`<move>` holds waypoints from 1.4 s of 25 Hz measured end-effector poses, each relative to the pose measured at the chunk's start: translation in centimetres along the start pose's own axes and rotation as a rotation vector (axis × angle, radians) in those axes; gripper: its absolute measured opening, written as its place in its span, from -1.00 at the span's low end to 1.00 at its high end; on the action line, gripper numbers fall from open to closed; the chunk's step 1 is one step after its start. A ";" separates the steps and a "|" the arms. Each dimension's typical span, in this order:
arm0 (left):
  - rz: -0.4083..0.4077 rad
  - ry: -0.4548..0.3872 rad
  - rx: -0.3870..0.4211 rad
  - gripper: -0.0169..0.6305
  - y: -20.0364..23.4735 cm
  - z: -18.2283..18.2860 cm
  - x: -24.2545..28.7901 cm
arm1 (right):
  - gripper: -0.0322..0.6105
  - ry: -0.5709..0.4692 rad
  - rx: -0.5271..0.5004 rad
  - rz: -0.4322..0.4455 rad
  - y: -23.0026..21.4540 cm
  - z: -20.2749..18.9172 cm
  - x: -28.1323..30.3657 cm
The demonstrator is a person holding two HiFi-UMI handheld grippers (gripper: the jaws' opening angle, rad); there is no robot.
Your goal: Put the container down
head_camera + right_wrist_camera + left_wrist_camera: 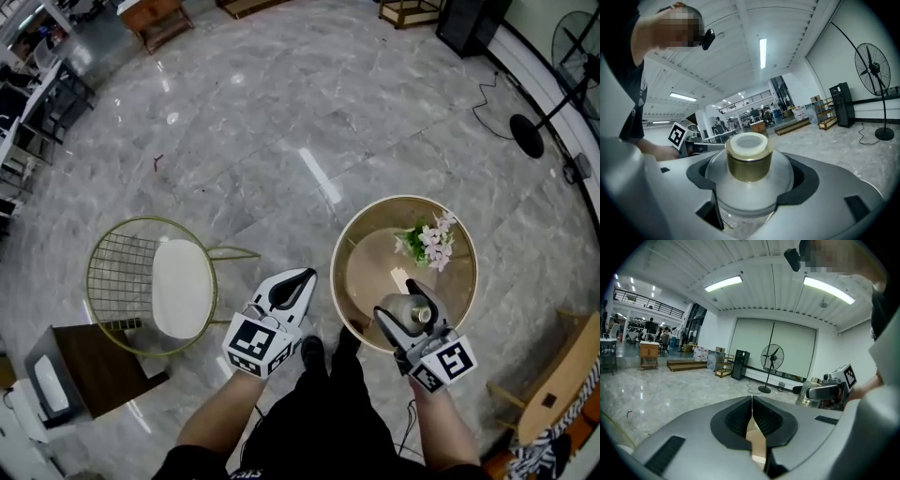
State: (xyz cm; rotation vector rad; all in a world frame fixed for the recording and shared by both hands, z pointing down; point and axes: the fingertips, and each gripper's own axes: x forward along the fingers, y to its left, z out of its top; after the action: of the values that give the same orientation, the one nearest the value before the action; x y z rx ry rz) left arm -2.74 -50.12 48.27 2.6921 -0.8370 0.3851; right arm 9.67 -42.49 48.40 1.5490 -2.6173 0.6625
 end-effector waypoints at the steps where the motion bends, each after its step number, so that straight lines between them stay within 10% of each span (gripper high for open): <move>1: -0.003 0.011 -0.004 -0.90 0.2 -1.1 0.6 | 0.18 0.015 0.005 0.000 -0.3 -1.0 0.3; 35: -0.022 0.287 -0.143 -0.90 4.2 -33.7 14.3 | 0.18 0.283 -0.136 0.062 -14.5 -32.7 12.6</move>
State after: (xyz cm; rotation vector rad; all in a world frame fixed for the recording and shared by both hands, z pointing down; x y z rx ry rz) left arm 0.65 -48.72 84.89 2.4365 -0.7212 0.6613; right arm 9.40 -46.78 86.05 1.2412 -2.4510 0.6392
